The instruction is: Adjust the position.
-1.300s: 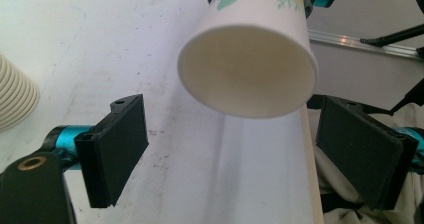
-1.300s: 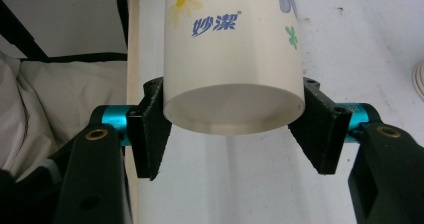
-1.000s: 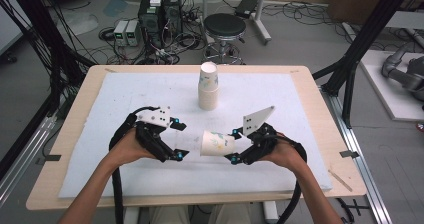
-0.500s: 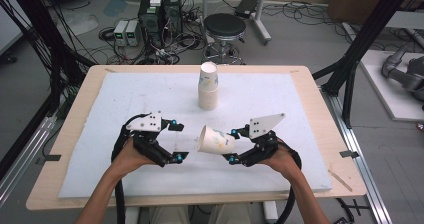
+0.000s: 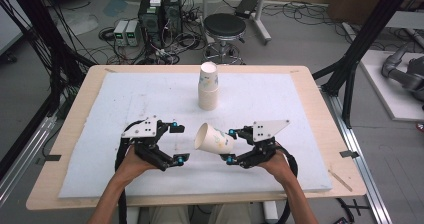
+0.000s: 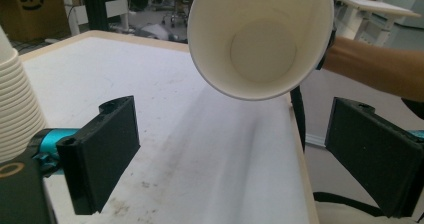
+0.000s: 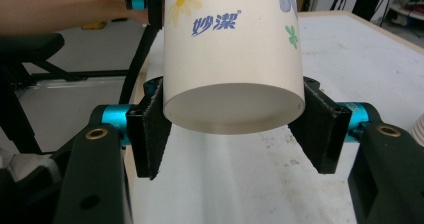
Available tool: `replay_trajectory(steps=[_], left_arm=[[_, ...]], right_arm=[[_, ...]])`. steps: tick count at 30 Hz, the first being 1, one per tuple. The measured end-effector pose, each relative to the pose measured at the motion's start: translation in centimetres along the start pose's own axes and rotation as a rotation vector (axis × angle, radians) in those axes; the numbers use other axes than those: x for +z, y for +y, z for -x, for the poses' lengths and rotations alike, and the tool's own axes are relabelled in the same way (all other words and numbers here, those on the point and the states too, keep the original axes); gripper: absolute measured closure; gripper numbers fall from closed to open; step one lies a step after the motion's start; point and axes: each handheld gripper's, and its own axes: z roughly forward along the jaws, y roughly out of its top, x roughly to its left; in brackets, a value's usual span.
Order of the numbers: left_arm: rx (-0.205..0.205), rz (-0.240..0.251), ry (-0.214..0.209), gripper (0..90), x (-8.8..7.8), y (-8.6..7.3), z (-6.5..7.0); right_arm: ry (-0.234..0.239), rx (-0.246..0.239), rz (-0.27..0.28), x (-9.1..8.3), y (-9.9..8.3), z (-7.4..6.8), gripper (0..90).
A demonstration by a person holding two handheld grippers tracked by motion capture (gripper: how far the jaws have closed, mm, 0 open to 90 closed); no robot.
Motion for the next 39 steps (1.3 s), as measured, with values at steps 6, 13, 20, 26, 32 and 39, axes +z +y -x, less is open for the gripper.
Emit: replay_trajectory(steps=[6, 13, 20, 26, 32, 39], left_arm=[[0.003, 0.011, -0.024, 6.2, 1.0, 0.3, 0.2], [0.006, 0.033, -0.058, 6.2, 2.5, 0.6, 0.5], [0.013, 0.049, -0.085, 6.2, 3.9, 1.2, 0.7], [0.026, 0.050, -0.114, 6.2, 5.3, 2.1, 0.9], [0.014, 0.038, -0.125, 6.2, 5.9, 2.3, 0.9], [0.003, 0.049, -0.145, 17.2, 5.8, 2.3, 0.8]], right_arm=[[0.020, -0.001, 0.026, 0.1, -0.2, -0.2, 37.7], [0.028, -0.003, 0.033, 0.2, -0.2, -0.2, 37.6], [0.036, -0.001, 0.029, 0.3, -0.2, -0.2, 37.6], [0.046, -0.004, 0.025, 0.4, -0.2, -0.2, 37.7], [0.055, -0.009, 0.028, 0.4, -0.2, -0.2, 37.7], [0.067, -0.015, 0.032, 0.6, -0.3, -0.2, 37.6]])
